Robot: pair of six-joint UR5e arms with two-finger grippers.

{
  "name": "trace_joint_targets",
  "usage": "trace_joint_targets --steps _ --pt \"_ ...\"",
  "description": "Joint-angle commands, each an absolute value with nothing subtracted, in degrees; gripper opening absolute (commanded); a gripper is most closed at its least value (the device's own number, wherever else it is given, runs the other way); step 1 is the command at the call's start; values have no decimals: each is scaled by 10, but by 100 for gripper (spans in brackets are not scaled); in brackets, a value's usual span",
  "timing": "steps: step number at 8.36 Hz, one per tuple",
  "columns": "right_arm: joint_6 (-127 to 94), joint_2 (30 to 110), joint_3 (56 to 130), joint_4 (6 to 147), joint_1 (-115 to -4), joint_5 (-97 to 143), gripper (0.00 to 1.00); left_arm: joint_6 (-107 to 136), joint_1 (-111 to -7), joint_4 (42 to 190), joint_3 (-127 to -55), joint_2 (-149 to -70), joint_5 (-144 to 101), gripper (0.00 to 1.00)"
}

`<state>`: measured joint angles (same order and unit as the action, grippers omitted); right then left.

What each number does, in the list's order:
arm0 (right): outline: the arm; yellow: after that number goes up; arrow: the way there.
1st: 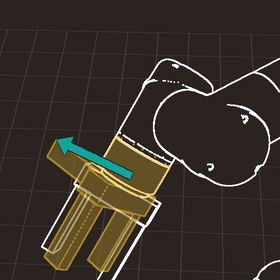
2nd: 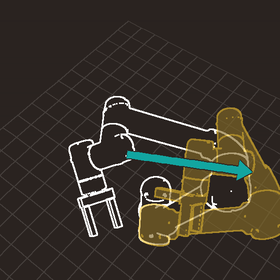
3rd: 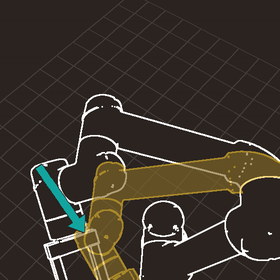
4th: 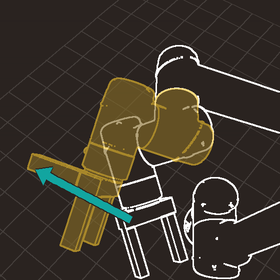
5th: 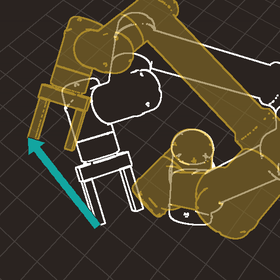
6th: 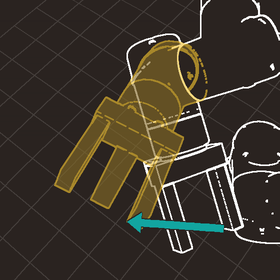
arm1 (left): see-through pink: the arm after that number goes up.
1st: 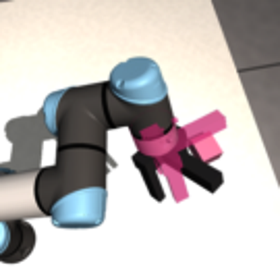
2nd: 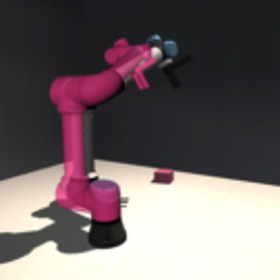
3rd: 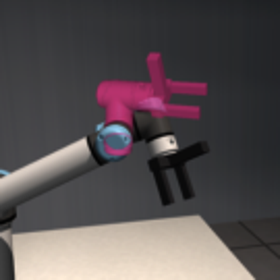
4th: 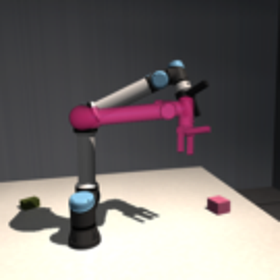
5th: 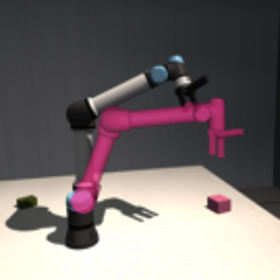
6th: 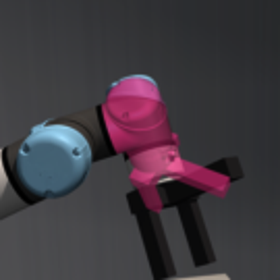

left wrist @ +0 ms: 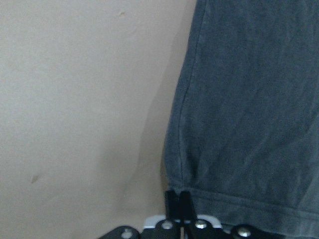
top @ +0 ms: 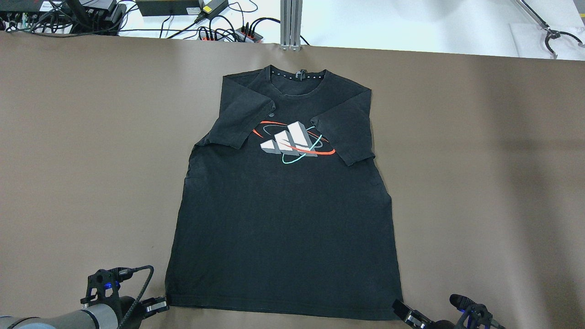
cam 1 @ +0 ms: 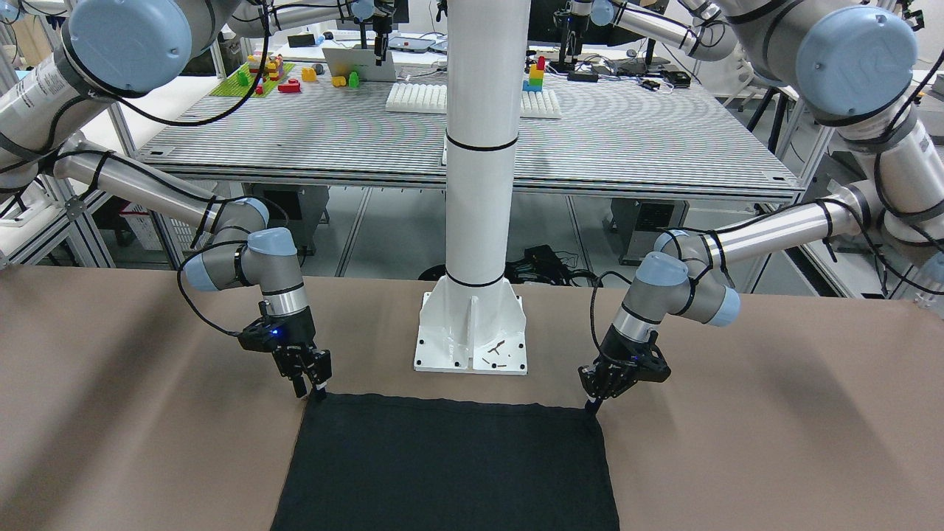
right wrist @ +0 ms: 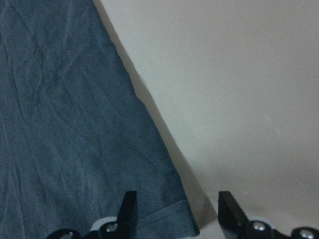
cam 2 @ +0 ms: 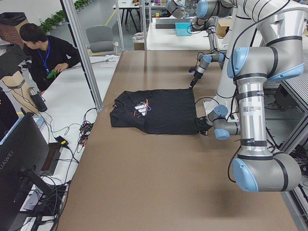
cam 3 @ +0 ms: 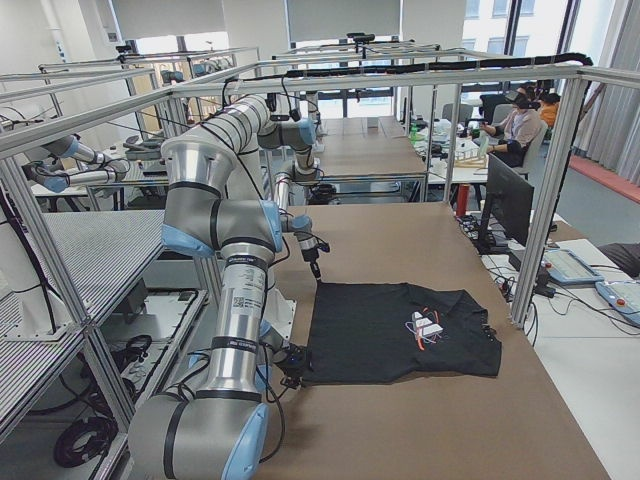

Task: Fold clothes
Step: 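Grasp the two hem corners with the left and right grippers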

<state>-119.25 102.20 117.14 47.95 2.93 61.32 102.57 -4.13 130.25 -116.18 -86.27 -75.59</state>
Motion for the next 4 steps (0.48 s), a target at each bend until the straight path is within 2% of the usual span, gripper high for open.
trace_joint_targets --steps 1,3,4 --pt "-1193 1013 1164 480 29 613 42 1026 -41 1303 -1162 -862 -756 0" --pt "-1192 1016 1168 480 29 613 1 1025 -41 1303 -1163 -863 -756 0" --pt "-1192 1016 1169 480 29 613 0 1026 -42 1303 -1165 -863 -756 0"
